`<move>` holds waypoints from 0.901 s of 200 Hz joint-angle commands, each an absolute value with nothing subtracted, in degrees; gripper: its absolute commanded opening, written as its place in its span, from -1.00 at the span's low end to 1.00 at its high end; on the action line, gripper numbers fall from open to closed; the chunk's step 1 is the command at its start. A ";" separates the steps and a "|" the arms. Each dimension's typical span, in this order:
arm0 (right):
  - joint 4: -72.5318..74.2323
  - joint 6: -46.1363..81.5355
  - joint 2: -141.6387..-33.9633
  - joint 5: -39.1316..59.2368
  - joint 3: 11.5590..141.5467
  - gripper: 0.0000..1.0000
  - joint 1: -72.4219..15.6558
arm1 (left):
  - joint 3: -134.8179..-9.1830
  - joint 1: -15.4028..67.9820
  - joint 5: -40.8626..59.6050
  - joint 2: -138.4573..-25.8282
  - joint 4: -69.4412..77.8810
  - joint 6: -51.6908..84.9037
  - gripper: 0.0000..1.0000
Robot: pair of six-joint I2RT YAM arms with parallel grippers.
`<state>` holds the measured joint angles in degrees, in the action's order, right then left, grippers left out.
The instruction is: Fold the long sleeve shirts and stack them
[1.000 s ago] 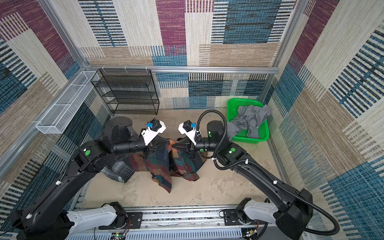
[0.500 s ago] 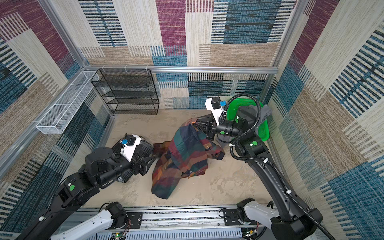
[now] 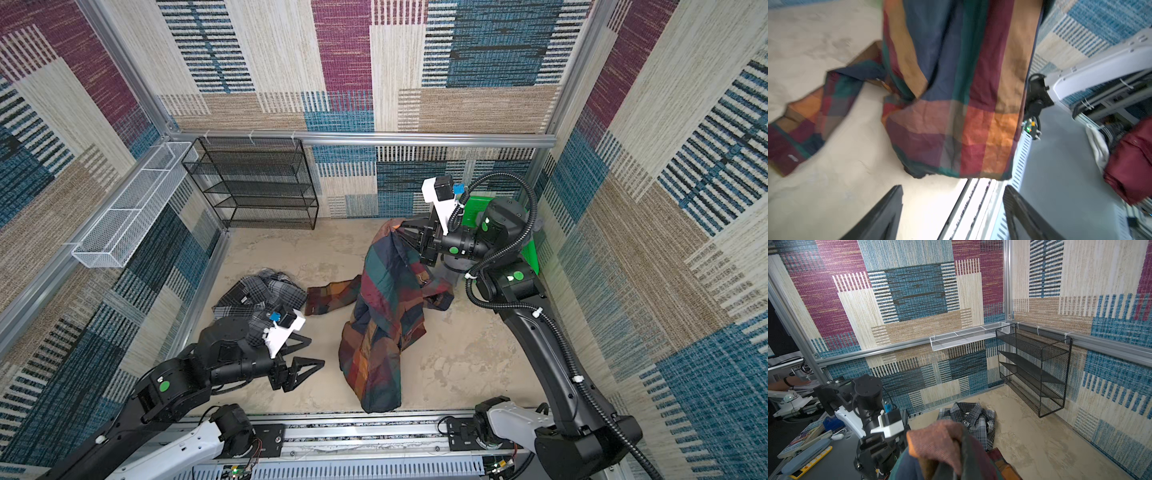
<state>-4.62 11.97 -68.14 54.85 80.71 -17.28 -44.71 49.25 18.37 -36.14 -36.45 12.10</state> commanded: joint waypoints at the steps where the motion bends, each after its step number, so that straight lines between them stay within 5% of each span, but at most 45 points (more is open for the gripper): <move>1: -5.18 14.21 -69.07 50.72 82.21 -1.00 -17.18 | -42.84 55.86 16.67 -37.08 -31.07 16.85 0.64; 70: -4.12 16.42 -69.44 47.36 83.56 -1.00 -17.23 | -42.64 70.30 4.15 -47.82 -23.22 21.10 0.75; 134: -4.59 15.87 -68.90 48.00 83.89 -1.00 -17.21 | -43.91 70.75 -12.40 -49.22 -31.69 22.33 0.71; 180: -3.73 16.25 -68.67 48.64 83.54 -1.00 -17.23 | -43.37 70.82 -12.68 -52.32 -29.42 23.16 0.64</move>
